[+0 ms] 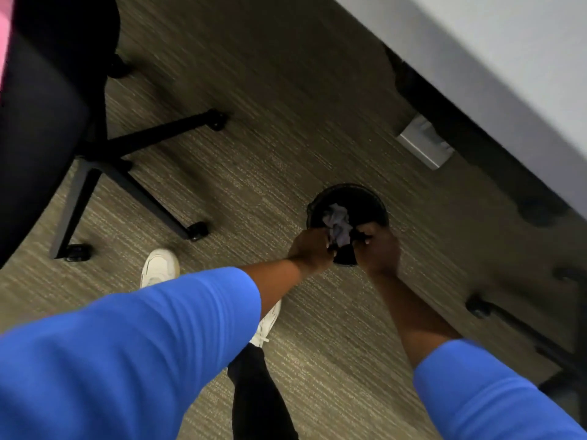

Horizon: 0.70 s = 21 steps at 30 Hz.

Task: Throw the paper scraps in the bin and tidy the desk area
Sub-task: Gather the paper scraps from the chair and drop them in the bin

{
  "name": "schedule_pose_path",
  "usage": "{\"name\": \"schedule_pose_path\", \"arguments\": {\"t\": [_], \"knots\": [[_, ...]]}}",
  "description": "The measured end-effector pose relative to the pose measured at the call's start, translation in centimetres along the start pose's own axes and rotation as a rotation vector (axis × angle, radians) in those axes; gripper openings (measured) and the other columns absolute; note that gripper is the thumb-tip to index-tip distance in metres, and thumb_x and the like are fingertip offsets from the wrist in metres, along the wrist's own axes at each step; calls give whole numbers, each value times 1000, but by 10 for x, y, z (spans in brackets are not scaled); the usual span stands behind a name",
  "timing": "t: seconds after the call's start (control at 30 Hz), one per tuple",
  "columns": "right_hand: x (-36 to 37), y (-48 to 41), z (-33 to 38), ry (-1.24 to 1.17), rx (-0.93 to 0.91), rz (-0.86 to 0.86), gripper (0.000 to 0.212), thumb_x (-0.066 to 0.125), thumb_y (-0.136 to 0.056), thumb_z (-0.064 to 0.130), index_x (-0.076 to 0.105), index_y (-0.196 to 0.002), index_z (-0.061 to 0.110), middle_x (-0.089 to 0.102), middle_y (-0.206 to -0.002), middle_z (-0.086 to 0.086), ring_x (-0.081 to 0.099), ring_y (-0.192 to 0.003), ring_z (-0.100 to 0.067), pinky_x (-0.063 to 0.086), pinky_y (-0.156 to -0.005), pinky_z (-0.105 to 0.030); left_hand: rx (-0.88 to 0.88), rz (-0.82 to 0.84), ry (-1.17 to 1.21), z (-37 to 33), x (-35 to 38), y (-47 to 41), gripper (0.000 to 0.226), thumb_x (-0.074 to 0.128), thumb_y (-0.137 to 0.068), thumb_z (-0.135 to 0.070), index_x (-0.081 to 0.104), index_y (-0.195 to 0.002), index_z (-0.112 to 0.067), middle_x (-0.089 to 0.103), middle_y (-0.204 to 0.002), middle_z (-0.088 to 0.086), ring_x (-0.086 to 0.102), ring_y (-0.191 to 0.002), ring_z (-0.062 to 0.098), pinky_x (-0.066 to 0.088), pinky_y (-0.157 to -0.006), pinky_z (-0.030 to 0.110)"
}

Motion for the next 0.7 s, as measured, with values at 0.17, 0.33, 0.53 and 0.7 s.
{"name": "schedule_pose_path", "arguments": {"t": [0.17, 0.33, 0.53, 0.7], "knots": [[-10, 26, 30, 9, -15, -14, 31, 70, -94, 17, 71, -124, 11, 74, -122, -16, 72, -112, -37, 60, -91, -48, -60, -45, 2, 15, -30, 37, 36, 60, -103, -33, 73, -127, -11, 70, -134, 14, 65, -127, 33, 51, -104, 39], [-17, 49, 85, -49, -67, 1, 37, 72, -94, 16, 68, -130, 8, 73, -126, -18, 70, -115, -37, 56, -98, -45, -87, -191, 65, 37, -82, 86, 30, 68, -98, -30, 75, -118, -9, 71, -125, 14, 67, -117, 30, 53, -99, 34], [-13, 75, 178, -144, -65, 120, 47, 74, -92, 17, 63, -137, 21, 73, -124, -11, 70, -115, -28, 54, -105, -43, -112, -499, 137, 88, -170, 160, 16, 65, -95, -27, 68, -109, -21, 55, -126, 1, 58, -119, 21, 53, -105, 36], [-5, 98, 267, -95, -174, 174, 58, 75, -93, 22, 52, -145, 31, 70, -130, -6, 67, -119, -25, 48, -94, -27, -114, -846, 148, 142, -269, 228, 22, 70, -90, -21, 65, -110, -17, 48, -135, 2, 51, -127, 23, 49, -107, 41]]}}
Point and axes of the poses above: each hand's wrist, its own y-axis away from the middle knuckle, its own x-axis out of the palm, z = x × y, the point moved 6 cm from there along -y, towards the middle knuckle
